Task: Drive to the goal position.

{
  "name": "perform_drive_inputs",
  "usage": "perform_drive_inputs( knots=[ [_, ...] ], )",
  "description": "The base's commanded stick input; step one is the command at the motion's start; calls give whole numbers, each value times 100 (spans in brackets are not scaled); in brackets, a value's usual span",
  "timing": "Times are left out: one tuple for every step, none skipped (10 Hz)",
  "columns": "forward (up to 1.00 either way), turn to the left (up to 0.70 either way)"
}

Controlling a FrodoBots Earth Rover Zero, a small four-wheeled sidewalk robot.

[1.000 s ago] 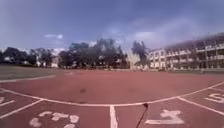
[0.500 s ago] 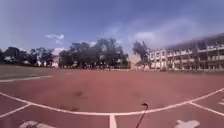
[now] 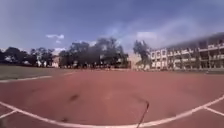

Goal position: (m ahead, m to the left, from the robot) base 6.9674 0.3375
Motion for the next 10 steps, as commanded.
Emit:
perform_drive_inputs(
  knots=[
    [70, 0],
    [70, 0],
    [70, 0],
    [70, 0],
    [70, 0],
    [70, 0],
    [70, 0],
    [70, 0],
    [70, 0],
    [70, 0]
  ],
)
